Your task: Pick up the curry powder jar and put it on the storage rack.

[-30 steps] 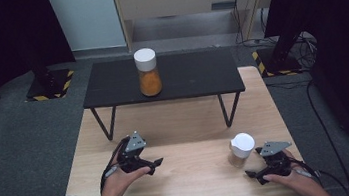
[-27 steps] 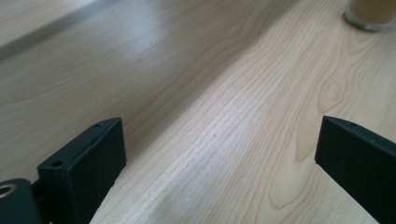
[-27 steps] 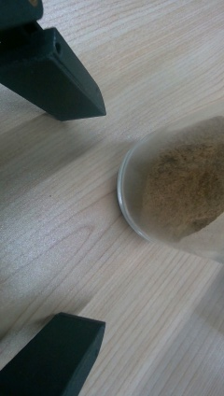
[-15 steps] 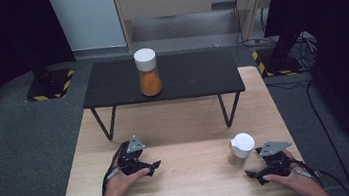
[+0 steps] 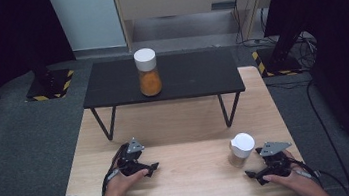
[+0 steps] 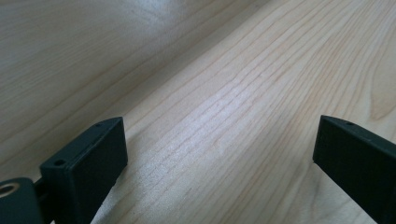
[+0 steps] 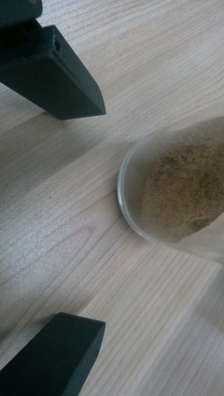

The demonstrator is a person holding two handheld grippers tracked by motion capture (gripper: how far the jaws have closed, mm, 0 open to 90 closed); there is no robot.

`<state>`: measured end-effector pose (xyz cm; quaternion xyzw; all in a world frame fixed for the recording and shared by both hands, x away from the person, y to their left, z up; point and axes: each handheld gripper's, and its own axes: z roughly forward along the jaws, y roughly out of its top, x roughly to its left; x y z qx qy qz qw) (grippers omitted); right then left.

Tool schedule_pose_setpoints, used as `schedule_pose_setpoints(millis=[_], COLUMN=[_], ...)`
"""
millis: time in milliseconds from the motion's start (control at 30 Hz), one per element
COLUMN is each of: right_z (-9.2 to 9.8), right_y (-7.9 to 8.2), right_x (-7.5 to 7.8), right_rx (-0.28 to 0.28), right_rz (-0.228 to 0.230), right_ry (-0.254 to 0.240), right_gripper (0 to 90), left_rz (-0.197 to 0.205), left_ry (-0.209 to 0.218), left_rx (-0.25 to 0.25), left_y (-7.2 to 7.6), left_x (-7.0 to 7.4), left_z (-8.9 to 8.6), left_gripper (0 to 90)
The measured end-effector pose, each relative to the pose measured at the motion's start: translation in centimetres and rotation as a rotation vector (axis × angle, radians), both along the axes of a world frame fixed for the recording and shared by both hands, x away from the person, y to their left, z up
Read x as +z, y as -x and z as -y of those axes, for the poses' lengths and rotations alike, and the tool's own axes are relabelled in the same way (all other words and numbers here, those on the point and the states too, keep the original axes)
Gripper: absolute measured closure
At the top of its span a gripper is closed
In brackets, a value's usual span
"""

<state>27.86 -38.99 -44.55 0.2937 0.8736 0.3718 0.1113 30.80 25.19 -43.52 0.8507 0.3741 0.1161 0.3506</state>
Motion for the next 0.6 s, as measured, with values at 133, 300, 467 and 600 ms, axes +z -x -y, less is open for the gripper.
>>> schedule_pose_setpoints(millis=[133, 300, 467, 600], right_z=[0.0, 0.0, 0.0, 0.0], right_y=[0.0, 0.0, 0.0, 0.0], right_x=[0.0, 0.0, 0.0, 0.0], right_rx=[0.0, 0.001, 0.001, 0.0], right_rz=[0.0, 0.001, 0.001, 0.0], right_ry=[0.0, 0.0, 0.0, 0.0], right_gripper=[1.3, 1.3, 1.3, 1.3], left_rz=[0.02, 0.048, 0.047, 0.048], left_ry=[-0.016, -0.026, -0.027, -0.026], left_rx=[0.008, -0.006, -0.011, -0.02], left_y=[0.4, 0.5, 0.4, 0.3], left_x=[-0.2, -0.6, -0.5, -0.6], left_z=[0.8, 1.2, 1.2, 1.1], left_gripper=[0.0, 0.0, 0.0, 0.0])
